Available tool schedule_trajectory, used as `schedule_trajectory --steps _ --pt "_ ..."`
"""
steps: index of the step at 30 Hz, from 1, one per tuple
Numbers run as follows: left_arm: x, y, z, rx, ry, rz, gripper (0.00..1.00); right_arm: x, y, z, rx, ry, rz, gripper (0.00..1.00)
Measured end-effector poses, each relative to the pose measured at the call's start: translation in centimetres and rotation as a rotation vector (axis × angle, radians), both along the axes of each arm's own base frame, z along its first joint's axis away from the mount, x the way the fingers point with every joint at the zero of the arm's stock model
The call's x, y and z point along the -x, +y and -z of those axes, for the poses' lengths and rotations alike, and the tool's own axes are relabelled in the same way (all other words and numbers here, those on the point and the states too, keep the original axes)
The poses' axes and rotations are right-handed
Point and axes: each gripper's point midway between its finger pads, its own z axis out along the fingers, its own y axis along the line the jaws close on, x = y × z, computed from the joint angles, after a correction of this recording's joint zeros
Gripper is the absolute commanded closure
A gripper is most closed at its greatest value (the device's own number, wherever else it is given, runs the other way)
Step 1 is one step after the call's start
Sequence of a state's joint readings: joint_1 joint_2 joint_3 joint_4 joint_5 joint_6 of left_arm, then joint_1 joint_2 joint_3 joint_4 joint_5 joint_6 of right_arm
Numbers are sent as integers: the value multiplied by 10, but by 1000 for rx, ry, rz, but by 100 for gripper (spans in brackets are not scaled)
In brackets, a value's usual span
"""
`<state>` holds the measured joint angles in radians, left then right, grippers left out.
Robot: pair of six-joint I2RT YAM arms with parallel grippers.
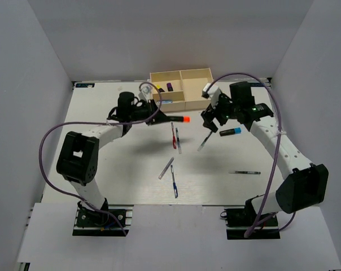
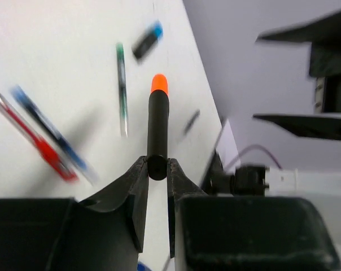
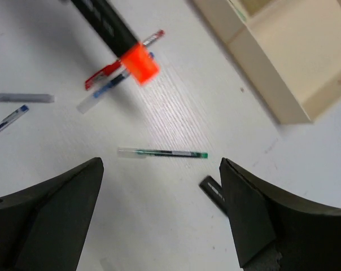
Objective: Sort the stationery into containers
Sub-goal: Place the pen in the storage box.
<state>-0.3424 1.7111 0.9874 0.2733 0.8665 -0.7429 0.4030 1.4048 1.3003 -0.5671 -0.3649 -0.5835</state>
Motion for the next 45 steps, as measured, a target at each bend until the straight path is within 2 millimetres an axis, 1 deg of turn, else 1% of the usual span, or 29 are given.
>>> schedule_trajectory --steps 2,3,5,7,8,10,11,13,15,17,20,23,25,26,27,28,29,30,31,32,33,34,35,40,41,42,44,45 --pt "-37 6 -22 3 -66 -51 100 -12 -22 -1 -22 20 91 11" --pt "-59 10 -36 5 -111 -81 100 -17 -32 1 -30 38 137 11" --pt "-103 17 -64 -1 -218 -143 100 -27 -53 6 -47 77 226 11" --pt "-148 26 -92 -15 -335 -215 100 -34 -70 15 -63 123 300 11" --pt "-167 31 -102 -25 -379 -245 100 -37 -77 21 -69 151 334 11" --pt "-200 38 -115 -42 -450 -292 100 -42 -89 31 -82 199 388 11" --pt "-215 39 -118 -49 -481 -312 100 -43 -94 36 -90 223 413 11" --pt "-239 41 -113 -66 -515 -337 100 -47 -105 43 -107 259 458 11" --pt "-257 42 -95 -95 -524 -353 100 -49 -115 45 -125 276 493 11" --pt "-273 43 -68 -131 -517 -364 100 -51 -123 44 -142 285 521 11" --pt "-289 45 -24 -181 -486 -371 99 -51 -129 45 -158 297 535 11" --pt "-297 47 15 -234 -457 -374 97 -49 -133 45 -165 306 541 11" --pt "-300 48 29 -259 -454 -375 94 -48 -135 46 -169 315 544 11" --pt "-302 47 33 -269 -460 -376 86 -47 -136 46 -171 321 544 11" --pt "-303 46 35 -276 -464 -375 80 -46 -137 46 -173 325 542 11" --pt "-304 45 35 -280 -473 -378 75 -45 -137 47 -174 331 542 11" --pt "-305 44 34 -285 -482 -379 58 -44 -137 47 -176 337 540 11" --pt "-306 43 31 -289 -497 -379 49 -42 -136 47 -177 343 538 11" --pt "-307 41 28 -290 -510 -379 44 -41 -136 48 -177 347 536 11" --pt "-308 39 24 -291 -524 -380 35 -41 -137 48 -177 348 537 11" --pt "-309 38 21 -293 -537 -382 34 -41 -137 49 -176 349 538 11" --pt "-310 36 17 -294 -546 -385 24 -41 -137 50 -172 347 538 11" --pt "-311 37 16 -298 -554 -389 19 -40 -138 52 -166 349 541 11" --pt "-312 40 14 -333 -552 -410 16 -39 -150 65 -87 320 546 11" --pt "-311 43 13 -343 -542 -414 6 -40 -154 67 -64 307 541 11" --pt "-310 46 10 -356 -535 -417 2 -41 -157 68 -40 291 534 11" --pt "-303 55 0 -386 -512 -413 2 -46 -166 70 29 237 512 11" --pt "-297 60 -9 -400 -505 -402 2 -49 -170 72 65 216 500 11"
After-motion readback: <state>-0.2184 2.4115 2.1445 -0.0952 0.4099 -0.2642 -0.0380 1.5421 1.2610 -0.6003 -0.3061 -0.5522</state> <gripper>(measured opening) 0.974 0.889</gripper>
